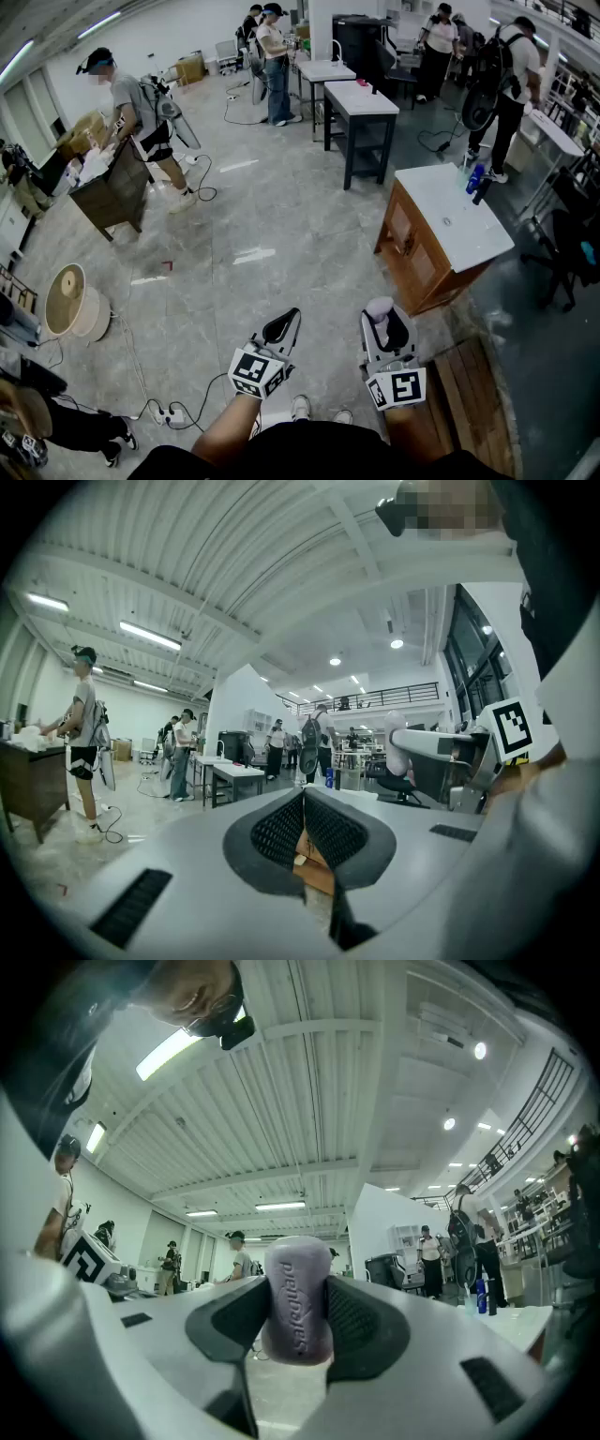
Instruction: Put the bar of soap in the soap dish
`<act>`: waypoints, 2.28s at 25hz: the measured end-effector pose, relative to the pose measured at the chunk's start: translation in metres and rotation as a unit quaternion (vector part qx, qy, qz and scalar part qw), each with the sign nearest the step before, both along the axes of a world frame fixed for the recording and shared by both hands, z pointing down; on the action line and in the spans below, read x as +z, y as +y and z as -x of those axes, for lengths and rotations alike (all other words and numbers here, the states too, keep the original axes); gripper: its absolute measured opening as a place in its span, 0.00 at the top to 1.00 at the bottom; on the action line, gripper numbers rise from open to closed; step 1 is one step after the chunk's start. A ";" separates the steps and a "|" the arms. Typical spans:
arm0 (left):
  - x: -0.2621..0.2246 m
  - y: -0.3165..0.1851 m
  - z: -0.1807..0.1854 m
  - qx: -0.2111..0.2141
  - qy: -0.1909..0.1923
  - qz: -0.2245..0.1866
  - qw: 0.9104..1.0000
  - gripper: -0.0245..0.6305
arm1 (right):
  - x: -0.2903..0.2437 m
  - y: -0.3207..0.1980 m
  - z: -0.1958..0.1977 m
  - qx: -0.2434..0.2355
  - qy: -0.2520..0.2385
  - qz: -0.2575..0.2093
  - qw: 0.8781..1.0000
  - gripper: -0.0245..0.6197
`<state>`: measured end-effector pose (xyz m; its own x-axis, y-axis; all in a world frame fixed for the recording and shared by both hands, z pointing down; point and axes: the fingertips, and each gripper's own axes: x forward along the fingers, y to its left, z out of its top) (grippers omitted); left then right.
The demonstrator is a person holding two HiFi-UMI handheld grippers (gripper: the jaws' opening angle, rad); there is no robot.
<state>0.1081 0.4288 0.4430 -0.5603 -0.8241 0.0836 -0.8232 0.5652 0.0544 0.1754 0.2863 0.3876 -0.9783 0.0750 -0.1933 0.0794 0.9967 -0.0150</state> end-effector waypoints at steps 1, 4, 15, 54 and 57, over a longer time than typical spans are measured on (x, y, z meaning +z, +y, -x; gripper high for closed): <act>-0.001 0.002 0.002 -0.004 -0.003 -0.003 1.000 0.93 | -0.001 0.002 0.003 -0.003 -0.003 -0.001 1.000 0.66; -0.004 0.006 0.008 -0.009 -0.013 -0.007 1.000 0.93 | -0.004 0.007 0.013 -0.007 -0.009 -0.007 1.000 0.66; -0.009 0.013 0.025 0.026 -0.034 0.004 0.999 0.93 | -0.001 0.026 0.030 0.020 -0.002 -0.009 1.000 0.65; 0.016 -0.244 0.186 0.080 0.011 -0.001 0.997 0.93 | 0.036 -0.253 0.164 0.114 0.054 0.016 0.992 0.66; 0.016 -0.265 0.195 0.086 0.004 0.005 0.996 0.93 | 0.038 -0.274 0.166 0.119 0.053 0.024 0.991 0.66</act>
<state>-0.0872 0.1635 0.4589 -0.4095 -0.9073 0.0954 -0.9078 0.4156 0.0563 0.0090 0.0123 0.4252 -0.9821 -0.1675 -0.0866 -0.1629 0.9850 -0.0577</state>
